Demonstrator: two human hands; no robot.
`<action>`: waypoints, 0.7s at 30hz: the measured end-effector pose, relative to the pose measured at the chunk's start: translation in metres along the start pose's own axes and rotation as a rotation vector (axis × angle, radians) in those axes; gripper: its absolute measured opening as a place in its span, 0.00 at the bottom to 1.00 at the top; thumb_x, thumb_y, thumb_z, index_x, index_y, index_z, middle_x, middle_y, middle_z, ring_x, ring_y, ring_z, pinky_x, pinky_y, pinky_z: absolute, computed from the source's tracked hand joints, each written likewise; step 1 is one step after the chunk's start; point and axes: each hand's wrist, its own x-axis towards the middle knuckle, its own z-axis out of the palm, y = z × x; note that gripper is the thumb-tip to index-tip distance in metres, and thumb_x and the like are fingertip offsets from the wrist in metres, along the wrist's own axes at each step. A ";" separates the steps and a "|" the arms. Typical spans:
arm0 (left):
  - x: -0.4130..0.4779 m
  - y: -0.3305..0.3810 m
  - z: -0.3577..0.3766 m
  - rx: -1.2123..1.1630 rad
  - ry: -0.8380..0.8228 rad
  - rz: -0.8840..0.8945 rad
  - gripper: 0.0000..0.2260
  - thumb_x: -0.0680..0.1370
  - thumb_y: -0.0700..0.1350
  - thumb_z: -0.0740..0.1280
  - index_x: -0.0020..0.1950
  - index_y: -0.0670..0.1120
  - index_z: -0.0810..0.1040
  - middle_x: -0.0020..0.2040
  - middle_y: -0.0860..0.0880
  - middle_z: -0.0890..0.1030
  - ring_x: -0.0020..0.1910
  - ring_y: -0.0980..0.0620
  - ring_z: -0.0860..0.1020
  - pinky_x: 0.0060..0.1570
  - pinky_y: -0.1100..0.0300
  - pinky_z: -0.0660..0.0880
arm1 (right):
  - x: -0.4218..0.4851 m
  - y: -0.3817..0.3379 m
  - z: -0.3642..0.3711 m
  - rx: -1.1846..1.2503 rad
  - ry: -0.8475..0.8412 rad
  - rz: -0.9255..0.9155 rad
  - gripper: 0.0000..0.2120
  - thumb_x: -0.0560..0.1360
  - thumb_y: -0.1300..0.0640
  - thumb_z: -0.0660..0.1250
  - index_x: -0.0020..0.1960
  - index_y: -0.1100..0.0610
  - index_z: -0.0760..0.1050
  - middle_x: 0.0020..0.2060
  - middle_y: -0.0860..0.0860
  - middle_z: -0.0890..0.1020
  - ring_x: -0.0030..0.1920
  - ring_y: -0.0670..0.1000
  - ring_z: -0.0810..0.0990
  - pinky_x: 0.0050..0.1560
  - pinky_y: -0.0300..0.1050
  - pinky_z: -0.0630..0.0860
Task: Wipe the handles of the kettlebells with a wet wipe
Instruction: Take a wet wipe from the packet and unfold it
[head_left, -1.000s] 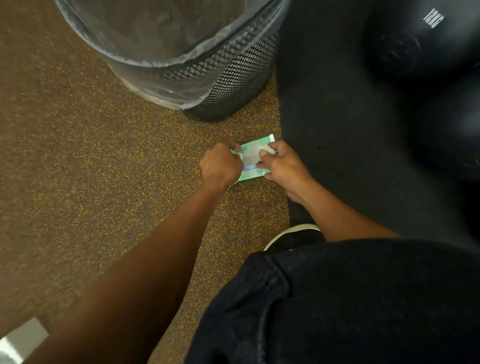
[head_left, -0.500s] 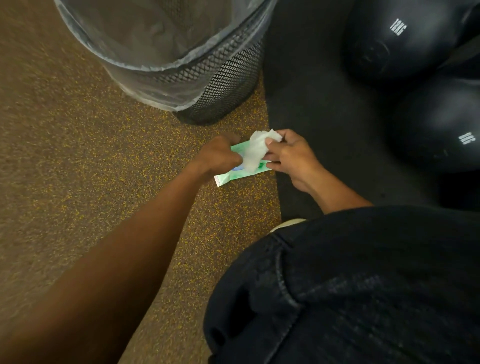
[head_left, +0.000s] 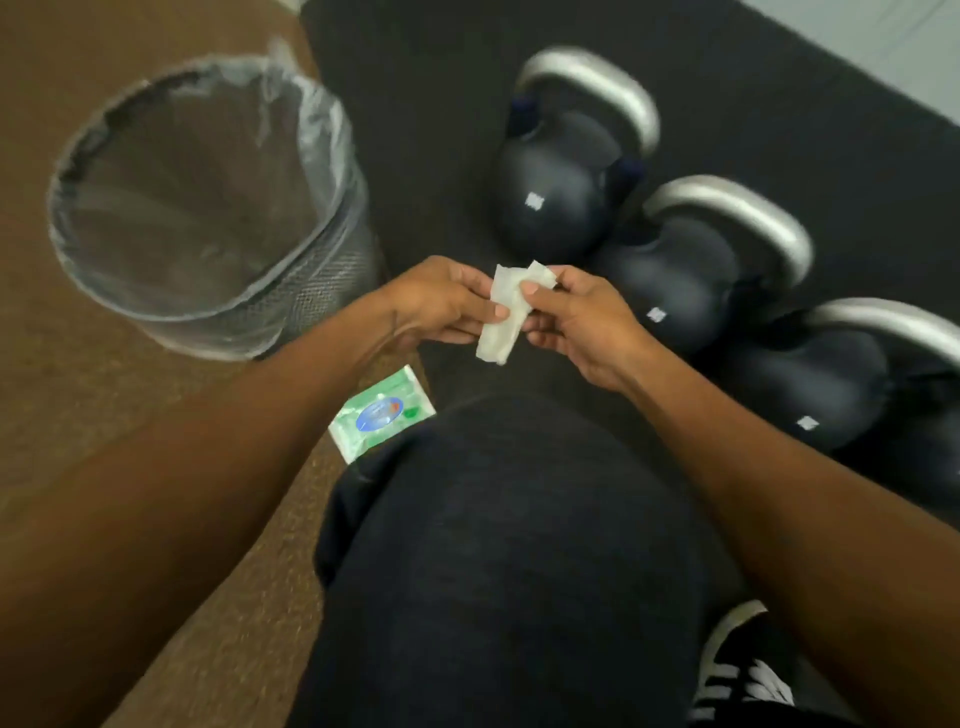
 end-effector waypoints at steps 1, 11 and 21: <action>-0.004 0.019 0.007 0.044 -0.020 0.018 0.05 0.77 0.39 0.73 0.47 0.49 0.81 0.40 0.53 0.87 0.41 0.57 0.85 0.48 0.61 0.79 | -0.010 -0.011 -0.011 0.012 -0.003 -0.017 0.10 0.81 0.59 0.66 0.61 0.58 0.77 0.39 0.51 0.83 0.34 0.44 0.79 0.39 0.39 0.78; -0.063 0.184 0.105 0.321 -0.141 0.227 0.04 0.78 0.40 0.73 0.48 0.49 0.81 0.40 0.53 0.87 0.41 0.58 0.85 0.45 0.62 0.78 | -0.139 -0.099 -0.134 0.042 0.151 -0.162 0.07 0.79 0.57 0.70 0.55 0.57 0.82 0.38 0.50 0.83 0.32 0.43 0.77 0.40 0.40 0.79; -0.097 0.251 0.251 0.354 -0.286 0.341 0.02 0.82 0.43 0.68 0.51 0.50 0.80 0.42 0.52 0.87 0.41 0.55 0.85 0.47 0.56 0.81 | -0.248 -0.098 -0.235 0.156 0.392 -0.291 0.07 0.78 0.53 0.71 0.54 0.54 0.80 0.42 0.50 0.87 0.42 0.47 0.86 0.46 0.46 0.83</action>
